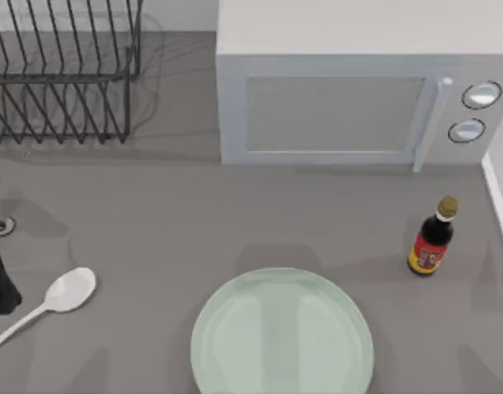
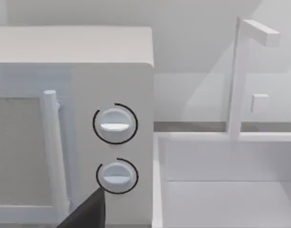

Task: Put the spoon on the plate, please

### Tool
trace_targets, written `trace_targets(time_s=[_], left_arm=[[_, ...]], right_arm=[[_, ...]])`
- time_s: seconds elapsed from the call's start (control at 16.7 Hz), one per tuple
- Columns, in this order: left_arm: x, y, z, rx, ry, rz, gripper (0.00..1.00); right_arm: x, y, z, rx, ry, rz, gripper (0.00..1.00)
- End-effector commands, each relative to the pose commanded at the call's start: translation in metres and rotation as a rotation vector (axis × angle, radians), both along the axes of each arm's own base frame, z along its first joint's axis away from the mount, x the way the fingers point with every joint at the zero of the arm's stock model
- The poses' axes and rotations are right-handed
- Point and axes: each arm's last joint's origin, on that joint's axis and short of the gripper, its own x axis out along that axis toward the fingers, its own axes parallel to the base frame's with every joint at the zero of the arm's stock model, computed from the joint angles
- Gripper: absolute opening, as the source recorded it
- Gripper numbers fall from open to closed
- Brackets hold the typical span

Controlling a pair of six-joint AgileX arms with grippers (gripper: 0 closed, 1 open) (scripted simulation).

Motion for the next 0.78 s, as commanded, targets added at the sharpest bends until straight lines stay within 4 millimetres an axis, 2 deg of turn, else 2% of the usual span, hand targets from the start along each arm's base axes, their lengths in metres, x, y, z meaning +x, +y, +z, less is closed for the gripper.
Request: trace_targets(time_s=[0.18,0.36,0.54,0.78], left_arm=[[0.000,0.000,0.001,0.010,0.013,0.001,1.00],[0.002,0.000,0.012,0.086,0.118,-0.003,1.00],[0.011,0.000,0.025,0.210,0.330,-0.034,1.00],[0.037,0.001,0.034,0.394,0.735,-0.153,1.00]], right_arm=[[0.000,0.000,0.000,0.000,0.000,0.000,1.00],[0.000,0.000,0.000,0.000,0.000,0.000,1.00],[0.000,0.000,0.000,0.000,0.000,0.000,1.00],[0.000,0.000,0.000,0.000,0.000,0.000,1.00]])
